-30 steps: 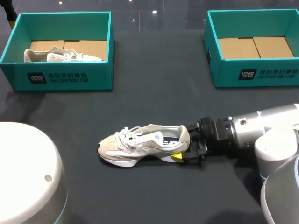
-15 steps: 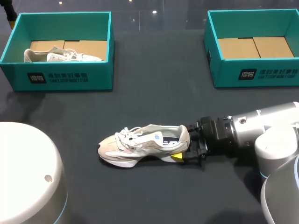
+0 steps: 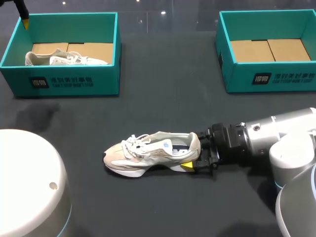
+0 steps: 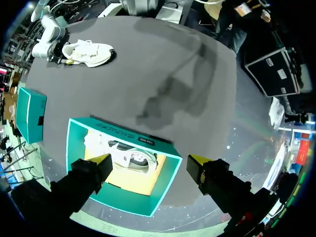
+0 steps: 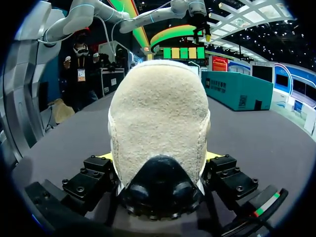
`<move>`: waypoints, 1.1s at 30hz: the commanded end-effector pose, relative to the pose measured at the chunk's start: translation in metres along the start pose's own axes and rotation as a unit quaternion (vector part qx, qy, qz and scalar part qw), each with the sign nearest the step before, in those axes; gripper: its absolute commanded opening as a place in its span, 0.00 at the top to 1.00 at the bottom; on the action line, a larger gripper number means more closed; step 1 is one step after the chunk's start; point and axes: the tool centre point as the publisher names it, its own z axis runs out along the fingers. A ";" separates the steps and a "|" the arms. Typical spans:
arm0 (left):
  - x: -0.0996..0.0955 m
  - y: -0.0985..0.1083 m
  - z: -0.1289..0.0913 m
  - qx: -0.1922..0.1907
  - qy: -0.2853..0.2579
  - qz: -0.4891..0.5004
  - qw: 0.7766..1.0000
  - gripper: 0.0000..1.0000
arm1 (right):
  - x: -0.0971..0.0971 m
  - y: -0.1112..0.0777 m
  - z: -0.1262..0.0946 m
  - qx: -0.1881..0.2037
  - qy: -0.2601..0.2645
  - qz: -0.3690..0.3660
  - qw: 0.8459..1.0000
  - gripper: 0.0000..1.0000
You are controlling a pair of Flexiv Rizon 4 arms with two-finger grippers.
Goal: Take the shoe out of the shoebox, open the shoe tongue, remove and reinsert the insole, then place the shoe into the shoebox
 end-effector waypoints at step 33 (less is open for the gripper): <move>-0.061 -0.124 0.016 -0.030 0.073 -0.404 0.912 0.00 | 0.000 -0.002 0.002 0.003 0.001 0.000 1.000 1.00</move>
